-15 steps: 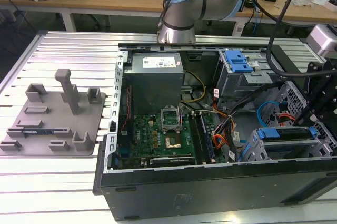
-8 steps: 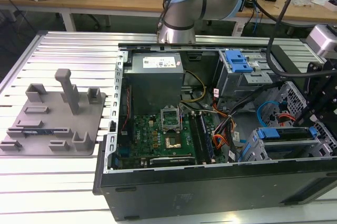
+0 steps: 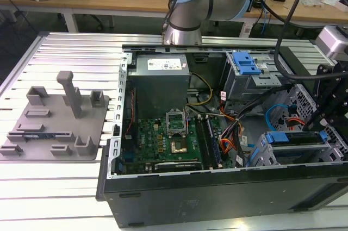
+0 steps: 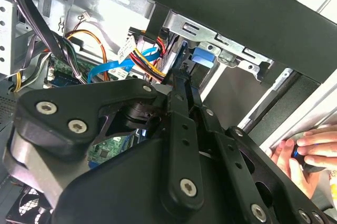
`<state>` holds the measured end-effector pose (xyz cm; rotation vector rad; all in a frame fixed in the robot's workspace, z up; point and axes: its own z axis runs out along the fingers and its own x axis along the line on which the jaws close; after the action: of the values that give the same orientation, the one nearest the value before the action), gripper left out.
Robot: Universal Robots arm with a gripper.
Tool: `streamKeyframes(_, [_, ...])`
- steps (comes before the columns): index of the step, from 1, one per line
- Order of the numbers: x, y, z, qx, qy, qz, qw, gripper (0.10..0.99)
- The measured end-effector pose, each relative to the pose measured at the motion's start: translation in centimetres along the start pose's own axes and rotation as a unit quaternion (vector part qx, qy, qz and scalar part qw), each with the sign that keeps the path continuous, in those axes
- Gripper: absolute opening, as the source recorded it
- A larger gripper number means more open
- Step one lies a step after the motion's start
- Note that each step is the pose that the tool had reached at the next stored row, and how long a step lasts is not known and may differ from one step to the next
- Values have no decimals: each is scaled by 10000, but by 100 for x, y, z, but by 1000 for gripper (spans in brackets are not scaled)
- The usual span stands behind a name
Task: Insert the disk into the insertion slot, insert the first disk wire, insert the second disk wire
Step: 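Insert the first disk wire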
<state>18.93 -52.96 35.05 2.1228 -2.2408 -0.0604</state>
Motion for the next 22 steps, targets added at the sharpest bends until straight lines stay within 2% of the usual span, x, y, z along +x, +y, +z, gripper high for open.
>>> streamKeyframes(13, [0,-3,7,1,23,2,10000,165])
streamKeyframes(14, [0,-4,9,1,33,0,10000,165])
streamKeyframes(17, [0,-4,9,8,131,-66,9999,165])
streamKeyframes(22, [-27,-3,12,10,151,-83,9999,165])
